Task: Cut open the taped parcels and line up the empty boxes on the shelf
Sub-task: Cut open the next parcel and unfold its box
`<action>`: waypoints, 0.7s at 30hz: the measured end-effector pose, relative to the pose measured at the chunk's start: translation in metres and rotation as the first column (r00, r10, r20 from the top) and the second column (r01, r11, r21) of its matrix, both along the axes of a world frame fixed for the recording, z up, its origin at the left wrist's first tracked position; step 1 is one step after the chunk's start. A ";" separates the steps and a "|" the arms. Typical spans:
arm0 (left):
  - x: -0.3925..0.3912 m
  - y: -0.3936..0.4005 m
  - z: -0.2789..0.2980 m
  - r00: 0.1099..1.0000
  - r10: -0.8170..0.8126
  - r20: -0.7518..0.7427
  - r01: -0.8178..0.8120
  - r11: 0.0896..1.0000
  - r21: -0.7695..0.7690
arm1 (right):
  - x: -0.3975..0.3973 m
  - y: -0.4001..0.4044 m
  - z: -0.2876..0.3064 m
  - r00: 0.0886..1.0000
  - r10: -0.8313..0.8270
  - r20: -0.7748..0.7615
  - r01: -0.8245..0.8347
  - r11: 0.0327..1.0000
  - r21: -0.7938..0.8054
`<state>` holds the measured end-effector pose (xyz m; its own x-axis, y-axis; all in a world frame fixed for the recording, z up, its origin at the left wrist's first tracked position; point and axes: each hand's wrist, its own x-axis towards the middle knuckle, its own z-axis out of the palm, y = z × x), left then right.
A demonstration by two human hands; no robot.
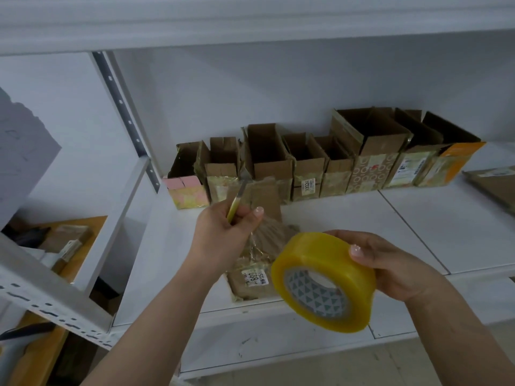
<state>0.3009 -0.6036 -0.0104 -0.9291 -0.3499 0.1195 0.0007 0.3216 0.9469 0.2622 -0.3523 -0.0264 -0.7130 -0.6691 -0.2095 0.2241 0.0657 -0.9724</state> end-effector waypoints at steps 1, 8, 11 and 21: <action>0.001 -0.001 0.000 1.000 0.000 0.002 0.000 1.000 -0.002 | 0.000 -0.001 0.001 1.000 -0.030 0.009 0.030 1.000 -0.005; 0.007 -0.034 -0.004 0.995 0.094 0.030 -0.095 0.995 0.029 | -0.005 0.009 0.006 0.989 -0.143 -0.046 0.148 0.981 0.129; 0.017 -0.041 -0.016 0.987 0.133 0.086 -0.134 0.991 0.004 | -0.006 0.005 0.014 0.969 -0.186 -0.164 0.224 0.942 0.252; 0.036 -0.063 -0.042 0.953 0.283 0.107 -0.289 0.956 0.046 | -0.023 -0.010 0.025 0.928 -0.033 -0.371 0.286 0.703 0.651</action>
